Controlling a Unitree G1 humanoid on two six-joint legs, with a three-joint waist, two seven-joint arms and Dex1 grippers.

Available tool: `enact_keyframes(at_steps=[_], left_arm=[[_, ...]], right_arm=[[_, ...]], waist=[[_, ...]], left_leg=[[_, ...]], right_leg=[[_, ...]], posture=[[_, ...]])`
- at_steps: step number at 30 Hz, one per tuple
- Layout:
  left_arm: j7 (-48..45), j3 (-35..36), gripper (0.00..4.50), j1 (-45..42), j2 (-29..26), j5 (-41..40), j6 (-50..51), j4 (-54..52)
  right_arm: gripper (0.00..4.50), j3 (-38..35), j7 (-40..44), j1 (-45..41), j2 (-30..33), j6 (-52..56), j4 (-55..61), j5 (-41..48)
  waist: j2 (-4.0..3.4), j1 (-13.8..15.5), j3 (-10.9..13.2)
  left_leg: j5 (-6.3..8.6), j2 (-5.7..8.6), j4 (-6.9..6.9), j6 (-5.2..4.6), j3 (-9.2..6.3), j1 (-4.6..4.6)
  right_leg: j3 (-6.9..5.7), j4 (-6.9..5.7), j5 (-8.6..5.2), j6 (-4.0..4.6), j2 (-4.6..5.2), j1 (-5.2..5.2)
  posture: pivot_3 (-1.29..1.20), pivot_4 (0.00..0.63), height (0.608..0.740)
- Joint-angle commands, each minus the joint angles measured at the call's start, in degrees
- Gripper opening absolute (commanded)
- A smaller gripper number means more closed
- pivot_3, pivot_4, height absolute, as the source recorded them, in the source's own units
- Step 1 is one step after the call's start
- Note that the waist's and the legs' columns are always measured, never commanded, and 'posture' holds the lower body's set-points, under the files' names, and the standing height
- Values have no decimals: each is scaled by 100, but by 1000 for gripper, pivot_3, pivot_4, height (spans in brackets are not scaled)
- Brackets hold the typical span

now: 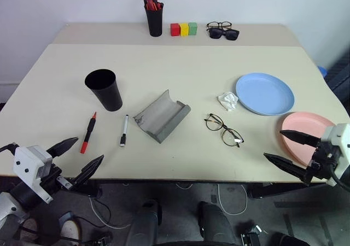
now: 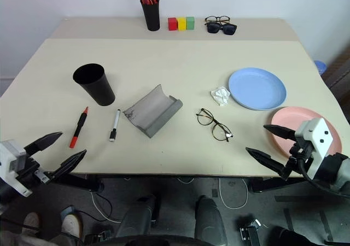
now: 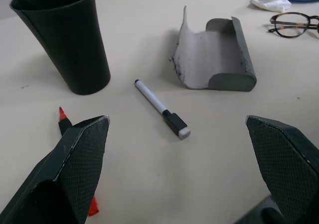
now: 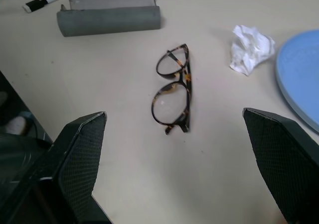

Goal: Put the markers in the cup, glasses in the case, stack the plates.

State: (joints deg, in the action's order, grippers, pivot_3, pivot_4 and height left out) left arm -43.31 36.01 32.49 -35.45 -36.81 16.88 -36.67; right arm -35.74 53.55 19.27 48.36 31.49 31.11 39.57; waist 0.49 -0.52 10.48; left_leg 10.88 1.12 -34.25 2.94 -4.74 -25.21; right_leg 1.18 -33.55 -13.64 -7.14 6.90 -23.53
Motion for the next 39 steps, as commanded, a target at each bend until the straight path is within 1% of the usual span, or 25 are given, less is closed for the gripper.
enact_keyframes(at_steps=[1, 11, 19, 21, 23, 28, 30, 33, 37, 39], left_arm=[[-126, 43, 4500, -47, -36, -51, -61, 36], [-43, -290, 4500, -142, 210, 88, -150, -38], [75, -571, 4500, -285, 436, 420, -379, 115], [95, -593, 4500, -336, 454, 455, -410, 134], [83, -585, 4500, -364, 458, 489, -468, 173], [241, -579, 4500, -520, 457, 451, -383, 154], [546, -576, 4500, -673, 478, 389, -154, 88], [1661, -571, 4500, -1205, 604, 37, 810, -16], [2459, -636, 4500, -1681, 615, -261, 1755, -129], [3025, -774, 4500, -2017, 589, -308, 2438, -119]], right_arm=[[4457, 10, -249, -136, -24, 204, 362, 266], [4457, -14, 101, -79, -63, -88, -50, 135], [4457, 328, 443, -149, -239, -801, -627, -236], [4457, 414, 518, -220, -273, -974, -804, -320], [4457, 503, 581, -292, -327, -1140, -964, -381], [4457, 730, 635, -397, -466, -1387, -1113, -458], [4457, 884, 669, -539, -510, -1495, -1191, -501], [4457, 1443, 751, -1083, -604, -1729, -1296, -655], [4457, 2100, 878, -1684, -764, -2064, -1368, -897], [4457, 2487, 966, -2060, -903, -2234, -1384, -972]], waist=[[0, -5, 0], [9, -7, -6], [11, -11, -8], [10, -19, -7], [10, -27, -7], [9, -31, -8], [9, -29, -8], [9, -31, -8], [11, -29, -8], [13, -20, -7]], left_leg=[[0, 0, -1, 0, 0, 1], [-1, -1, -18, -1, 4, 7], [0, -2, -52, -2, 3, 15], [9, -5, -69, 13, 3, 14], [11, -7, -83, 16, 4, 12], [11, -25, -91, 15, 23, -3], [11, -46, -91, 15, 42, -2], [11, -82, -91, 15, 83, 4], [8, -91, -91, 11, 95, 29], [-1, -90, -91, -3, 98, 38]], right_leg=[[0, 0, 0, 0, 0, 1], [0, -3, 0, 0, 0, 17], [0, -55, 0, -1, -2, 18], [0, -56, 0, -1, -3, 22], [1, -52, -12, -20, -3, 29], [2, -40, -13, -21, -3, 30], [0, -41, -13, -21, -5, 28], [-4, -48, -12, -20, -12, 30], [-5, -74, -9, -19, -20, 37], [-4, -85, 3, 1, -20, 44]], posture=[[0, 150, 740], [0, 150, 740], [0, 150, 740], [0, 150, 740], [0, 150, 740], [0, 150, 740], [0, 150, 740], [0, 150, 740], [0, 150, 740], [0, 150, 740]])
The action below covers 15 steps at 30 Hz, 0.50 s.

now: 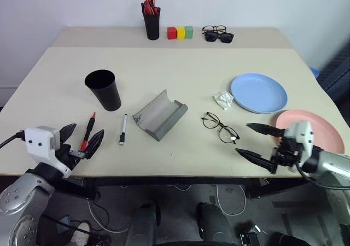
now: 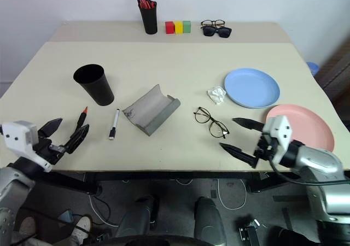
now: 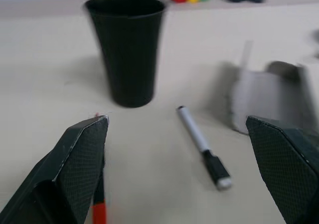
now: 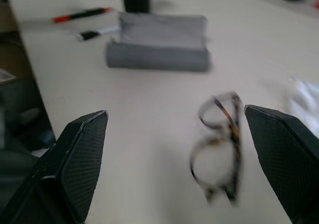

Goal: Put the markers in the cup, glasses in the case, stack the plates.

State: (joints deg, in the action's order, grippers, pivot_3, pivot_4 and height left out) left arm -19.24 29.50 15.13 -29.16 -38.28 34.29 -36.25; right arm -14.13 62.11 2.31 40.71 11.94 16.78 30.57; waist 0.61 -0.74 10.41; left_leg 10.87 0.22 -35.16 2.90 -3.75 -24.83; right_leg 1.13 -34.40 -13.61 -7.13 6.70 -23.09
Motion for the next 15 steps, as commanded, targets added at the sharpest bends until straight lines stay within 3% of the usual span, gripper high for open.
enact_keyframes(at_steps=[1, 9, 15], left_arm=[[857, -200, 4500, -470, -44, -212, 1006, -171], [2079, -617, 4500, -1941, 91, -582, 3119, 256], [2589, -672, 4500, -2822, 727, -622, 4024, 724]], right_arm=[[4457, 495, 191, -521, -181, -310, 43, -74], [4457, 1019, 660, -1045, -217, -897, -386, -285], [4457, 1038, 678, -1141, -264, -1132, -759, -353]], waist=[[2, 5, 1], [31, 12, 18], [37, -7, 21]], left_leg=[[0, 1, 0, -1, 0, 5], [-2, 3, -1, -1, -8, 44], [-3, 3, -12, 3, -9, 60]], right_leg=[[0, -9, 1, -1, 0, 3], [-1, -80, -12, -24, -3, 11], [-1, -83, -17, -32, -5, 30]], posture=[[0, 150, 740], [0, 150, 740], [0, 150, 740]])
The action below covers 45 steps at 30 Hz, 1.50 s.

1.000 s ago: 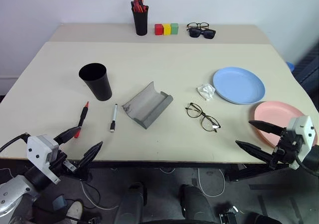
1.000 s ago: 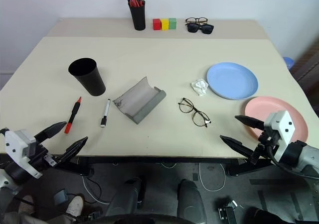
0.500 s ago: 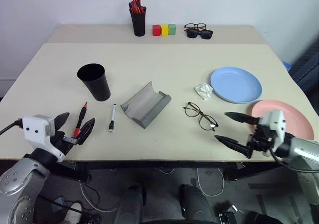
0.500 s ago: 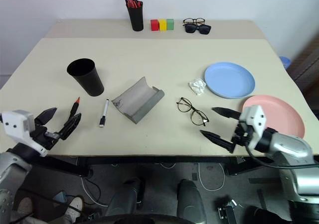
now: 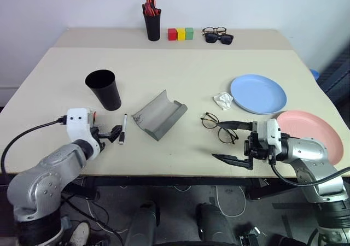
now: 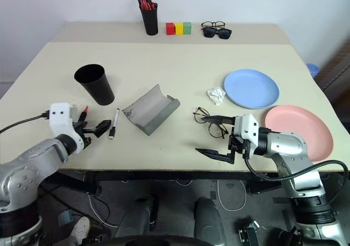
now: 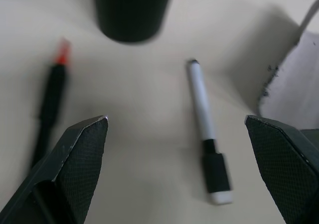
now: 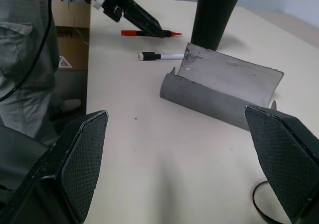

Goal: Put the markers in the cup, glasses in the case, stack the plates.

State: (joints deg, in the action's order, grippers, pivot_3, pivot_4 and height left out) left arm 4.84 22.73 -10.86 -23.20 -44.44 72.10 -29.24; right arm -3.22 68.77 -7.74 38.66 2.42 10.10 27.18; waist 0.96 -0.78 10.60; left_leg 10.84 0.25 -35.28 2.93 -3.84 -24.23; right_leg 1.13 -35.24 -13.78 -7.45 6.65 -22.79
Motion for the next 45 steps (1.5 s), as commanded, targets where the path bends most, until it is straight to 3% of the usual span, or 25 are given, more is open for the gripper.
enact_keyframes(at_steps=[1, 8, 9, 11, 18, 22, 25, 31, 36, 45], left_arm=[[229, -54, 4500, -343, 190, 39, 435, 103], [864, -220, 4500, -965, 615, 841, 994, 713], [921, -246, 4255, -1033, 649, 967, 1020, 757], [941, -252, 3671, -1157, 724, 1106, 1068, 758], [912, -64, 122, -1507, 991, 1598, 1493, 922], [513, -191, 122, -1506, 856, 1625, 1546, 859], [-432, -695, 122, -1184, 331, 1303, 1083, 356], [-2175, -1756, 122, -114, -1471, 1561, -698, -812], [-2408, -1328, 122, -66, -1121, 2398, -3773, -628], [-921, -1499, 122, -1768, -533, 4141, -5319, 1778]], right_arm=[[4457, -53, -13, -162, -68, -182, -135, -18], [4457, -101, -191, -399, -52, -52, -229, 40], [4490, -101, -224, -401, -50, -26, -203, 43], [4500, -102, -265, -405, -43, 8, -169, 51], [4500, -109, -460, -409, -44, 162, -25, 90], [4500, -97, -516, -381, -55, 195, 34, 79], [4500, -86, -584, -392, -82, 229, 80, 84], [4500, -51, -595, -514, -120, 217, -59, 68], [4500, -16, -618, -607, -191, 244, -112, 52], [4500, 25, -647, -815, -285, 266, -247, 13]], waist=[[3, -4, 2], [4, 16, 2], [4, 18, 2], [4, 11, 2], [3, 18, 2], [3, 15, 2], [4, 4, 3], [9, -16, 11], [15, 57, 20], [19, 126, 23]], left_leg=[[0, 0, 0, 1, 0, 0], [-1, 0, 6, 1, -1, 0], [-1, 0, 6, 1, -2, 1], [-1, 0, 5, 2, -2, 7], [-1, 1, 4, 6, -2, 14], [-1, 1, 7, 6, -2, 13], [0, 1, 11, 8, -1, 12], [7, 0, 26, 24, 6, -20], [8, -1, 27, 25, 10, -29], [-4, 0, 19, 6, 22, -29]], right_leg=[[0, 0, 1, 1, 0, 0], [-1, 0, 8, 13, -1, -2], [-1, -1, 8, 13, -2, -1], [-1, -1, 3, 4, -2, 4], [-1, 2, 0, 0, -1, 11], [-1, 7, 1, 1, 0, 11], [-1, 7, 0, 0, 0, 6], [6, 14, 10, 18, 2, -34], [6, 23, 9, 20, 11, -39], [6, 26, 13, 19, 11, -31]], posture=[[0, 150, 740], [0, 150, 740], [0, 150, 740], [0, 150, 740], [0, 150, 740], [0, 150, 740], [0, 150, 740], [0, 150, 740], [0, 150, 740], [0, 150, 740]])
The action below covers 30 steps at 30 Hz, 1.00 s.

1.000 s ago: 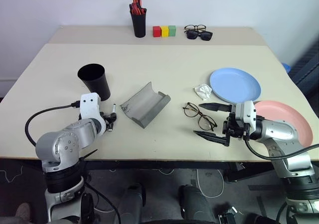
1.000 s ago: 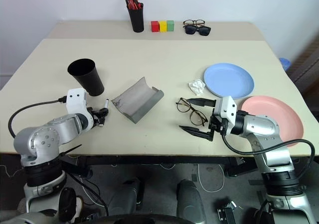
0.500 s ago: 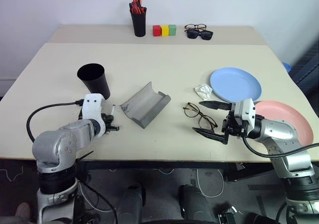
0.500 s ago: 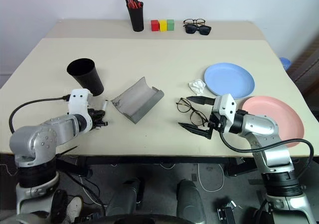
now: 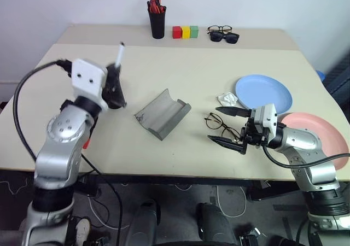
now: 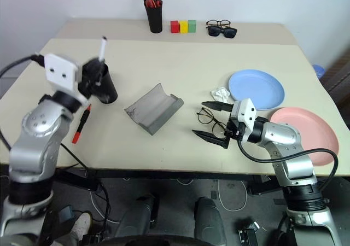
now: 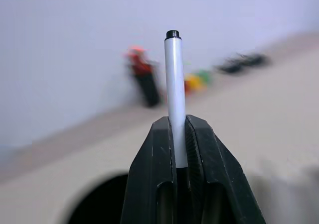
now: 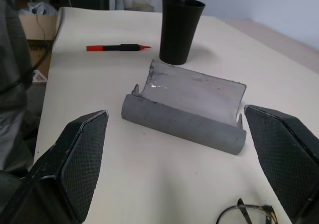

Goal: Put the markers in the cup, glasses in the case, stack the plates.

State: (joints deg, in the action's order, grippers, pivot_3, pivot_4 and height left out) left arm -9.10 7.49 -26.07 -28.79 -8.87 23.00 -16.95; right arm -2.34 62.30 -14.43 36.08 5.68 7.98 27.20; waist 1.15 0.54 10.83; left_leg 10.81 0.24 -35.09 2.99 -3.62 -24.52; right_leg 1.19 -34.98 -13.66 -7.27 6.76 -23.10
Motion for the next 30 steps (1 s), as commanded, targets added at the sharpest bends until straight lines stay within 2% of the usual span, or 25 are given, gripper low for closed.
enact_keyframes(at_steps=[1, 6, 13, 17, 20, 26, 30], left_arm=[[654, 17, 122, -382, 85, 742, -543, 847], [1141, -44, 122, -831, 302, 1232, -1172, 1804], [1123, -30, 122, -973, 508, 1328, -1466, 2228], [978, -12, 1591, -960, 551, 1266, -1515, 2247], [896, 56, 3180, -917, 616, 1138, -1508, 2114], [342, 310, 3180, -568, 774, 300, -923, 1071], [-542, 878, 3180, 166, 427, -1654, 1132, -647]], right_arm=[[4500, -59, 9, -177, -36, -82, -87, -4], [4500, -45, 19, -201, -56, -128, -130, -19], [4500, -75, 1, -70, -61, -175, -37, 5], [4500, -36, -51, -79, -103, -161, -28, -14], [4500, -14, -76, -127, -139, -137, -60, -38], [4500, -13, -106, -145, -165, -94, -61, -32], [4500, -34, -143, -85, -120, 69, 148, 57]], waist=[[0, -15, 0], [4, 5, 4], [5, 6, 4], [5, -6, 4], [5, 1, 4], [4, -3, 4], [4, -99, 5]], left_leg=[[0, 0, 3, -1, 0, 0], [0, 0, 10, -1, -1, 0], [-3, 0, 1, 3, 0, 2], [-5, 0, 1, 7, -1, 4], [-5, 0, 1, 7, -1, 3], [-5, 0, 2, 7, -1, 2], [-5, -2, 5, 7, -2, 4]], right_leg=[[0, -1, 0, -3, -1, -2], [-3, -14, -9, -28, -3, -5], [-3, -15, 3, -45, -4, 1], [-3, -17, 5, -46, -4, 0], [-3, -17, 11, -56, -4, 0], [-3, -16, 12, -57, -4, 0], [-2, -19, 10, -55, -4, -1]], posture=[[0, 150, 740], [0, 150, 740], [0, 150, 740], [0, 150, 740], [0, 150, 740], [0, 150, 740], [0, 150, 740]])
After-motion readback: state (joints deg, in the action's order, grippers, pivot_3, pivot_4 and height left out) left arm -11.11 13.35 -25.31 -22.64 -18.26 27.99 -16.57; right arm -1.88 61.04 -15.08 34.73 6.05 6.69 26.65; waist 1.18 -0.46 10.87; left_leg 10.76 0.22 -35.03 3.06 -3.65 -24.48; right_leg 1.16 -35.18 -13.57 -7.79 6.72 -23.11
